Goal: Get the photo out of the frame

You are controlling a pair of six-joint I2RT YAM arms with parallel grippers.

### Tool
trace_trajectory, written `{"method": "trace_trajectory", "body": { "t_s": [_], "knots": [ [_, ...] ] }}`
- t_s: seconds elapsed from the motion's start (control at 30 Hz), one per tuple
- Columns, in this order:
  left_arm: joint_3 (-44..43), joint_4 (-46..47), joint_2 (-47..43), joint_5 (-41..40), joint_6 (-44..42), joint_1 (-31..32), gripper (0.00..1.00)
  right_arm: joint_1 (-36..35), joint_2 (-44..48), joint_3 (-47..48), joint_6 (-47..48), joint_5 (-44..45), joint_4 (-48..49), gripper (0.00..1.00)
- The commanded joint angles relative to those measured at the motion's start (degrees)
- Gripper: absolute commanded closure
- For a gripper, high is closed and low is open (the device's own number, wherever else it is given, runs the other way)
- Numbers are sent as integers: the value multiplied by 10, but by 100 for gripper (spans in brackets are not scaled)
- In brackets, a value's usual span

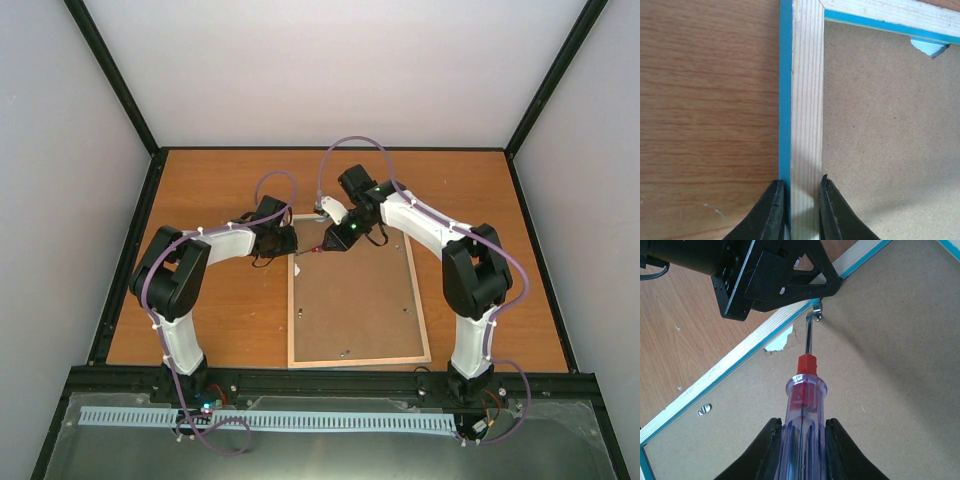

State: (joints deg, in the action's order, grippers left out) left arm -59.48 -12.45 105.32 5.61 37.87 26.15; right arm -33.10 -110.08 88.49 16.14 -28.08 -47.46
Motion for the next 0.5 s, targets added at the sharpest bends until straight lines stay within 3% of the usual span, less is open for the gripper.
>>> {"method": "trace_trajectory", "body": {
  "t_s": [0.0,0.23,0.47],
  "knots": [
    [-3,15,-18,41,21,1,99,-2,-17,7,-18,20,9,97],
    [-2,13,-19,37,19,2,99,-2,-10,9,-46,64,9,97],
    [0,11,-22,33,18,1,99,3,29,-9,-25,87,-55,97]
  ]
}}
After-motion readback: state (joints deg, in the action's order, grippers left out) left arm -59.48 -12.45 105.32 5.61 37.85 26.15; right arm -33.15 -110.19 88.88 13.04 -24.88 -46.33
